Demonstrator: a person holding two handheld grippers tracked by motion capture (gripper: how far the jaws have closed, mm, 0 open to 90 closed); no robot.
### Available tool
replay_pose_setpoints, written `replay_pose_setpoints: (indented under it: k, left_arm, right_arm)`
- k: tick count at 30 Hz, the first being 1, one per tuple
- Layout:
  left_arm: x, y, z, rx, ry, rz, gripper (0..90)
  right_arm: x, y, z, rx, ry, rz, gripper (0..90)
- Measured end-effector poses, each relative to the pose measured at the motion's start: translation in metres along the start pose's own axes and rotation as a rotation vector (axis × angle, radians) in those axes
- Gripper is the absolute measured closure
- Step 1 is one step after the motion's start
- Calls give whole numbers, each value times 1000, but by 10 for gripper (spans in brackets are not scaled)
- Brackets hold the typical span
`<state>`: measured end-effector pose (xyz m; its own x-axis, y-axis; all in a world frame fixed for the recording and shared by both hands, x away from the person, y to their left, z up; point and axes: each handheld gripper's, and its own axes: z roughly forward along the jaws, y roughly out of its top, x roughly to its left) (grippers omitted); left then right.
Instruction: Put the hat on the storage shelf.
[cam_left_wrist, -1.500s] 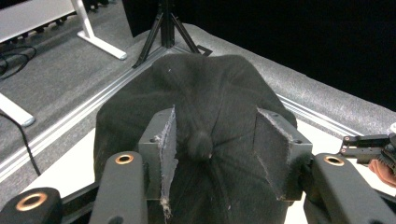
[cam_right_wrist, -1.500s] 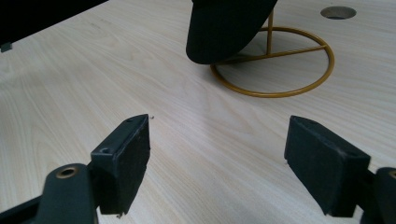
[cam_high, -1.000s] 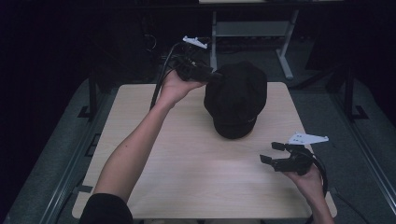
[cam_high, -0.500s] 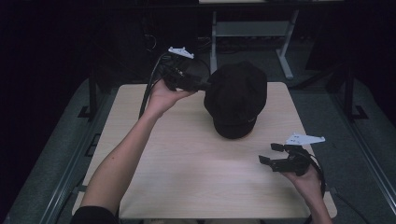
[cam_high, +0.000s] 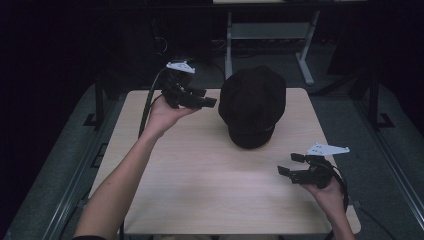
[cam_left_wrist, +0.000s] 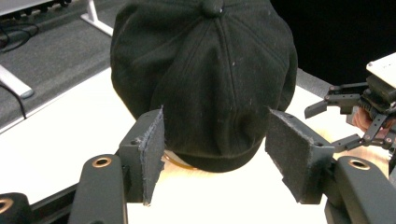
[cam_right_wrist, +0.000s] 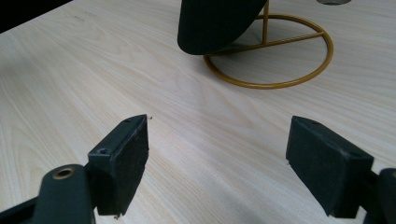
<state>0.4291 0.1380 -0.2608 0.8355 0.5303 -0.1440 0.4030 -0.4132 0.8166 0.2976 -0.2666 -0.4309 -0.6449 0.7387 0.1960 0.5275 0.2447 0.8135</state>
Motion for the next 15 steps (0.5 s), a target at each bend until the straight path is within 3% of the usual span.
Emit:
replay_pose_setpoints:
  k: [15]
  left_arm:
    - [0, -32, -26, -19, 30, -19, 349]
  right_arm:
    - [4, 0, 0, -2, -12, -8, 209]
